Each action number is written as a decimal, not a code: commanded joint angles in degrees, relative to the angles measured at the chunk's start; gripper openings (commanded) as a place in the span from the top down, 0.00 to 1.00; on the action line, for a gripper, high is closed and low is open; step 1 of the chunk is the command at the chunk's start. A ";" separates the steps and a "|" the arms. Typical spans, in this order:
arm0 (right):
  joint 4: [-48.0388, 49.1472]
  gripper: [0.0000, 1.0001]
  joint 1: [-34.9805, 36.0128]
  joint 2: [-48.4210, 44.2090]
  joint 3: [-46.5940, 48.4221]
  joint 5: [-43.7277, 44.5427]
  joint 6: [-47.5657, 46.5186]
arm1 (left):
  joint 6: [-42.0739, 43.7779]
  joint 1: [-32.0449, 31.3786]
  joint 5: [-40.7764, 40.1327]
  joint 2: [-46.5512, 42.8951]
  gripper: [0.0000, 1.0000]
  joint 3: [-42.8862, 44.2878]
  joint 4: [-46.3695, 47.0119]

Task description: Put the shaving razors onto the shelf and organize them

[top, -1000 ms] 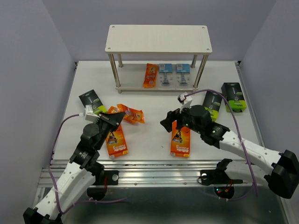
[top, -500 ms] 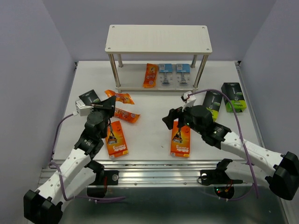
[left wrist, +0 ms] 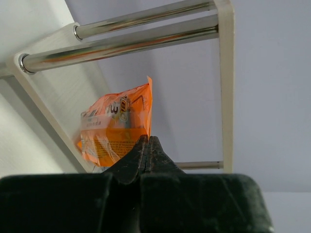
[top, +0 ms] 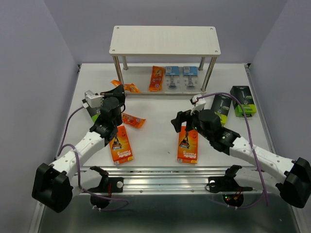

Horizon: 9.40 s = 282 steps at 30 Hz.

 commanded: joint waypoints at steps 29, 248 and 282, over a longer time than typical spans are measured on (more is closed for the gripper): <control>2.79 0.00 -0.17 -1.79 -0.47 6.40 -2.89 | -11.38 -4.60 -18.63 33.39 1.00 18.30 8.66; -4.86 0.00 -3.86 0.32 4.02 -6.00 -7.63 | 7.62 9.65 31.66 44.74 1.00 15.49 15.34; -4.86 0.00 -3.86 -1.87 3.14 -5.20 -7.37 | 10.24 8.15 32.60 51.68 1.00 27.26 13.76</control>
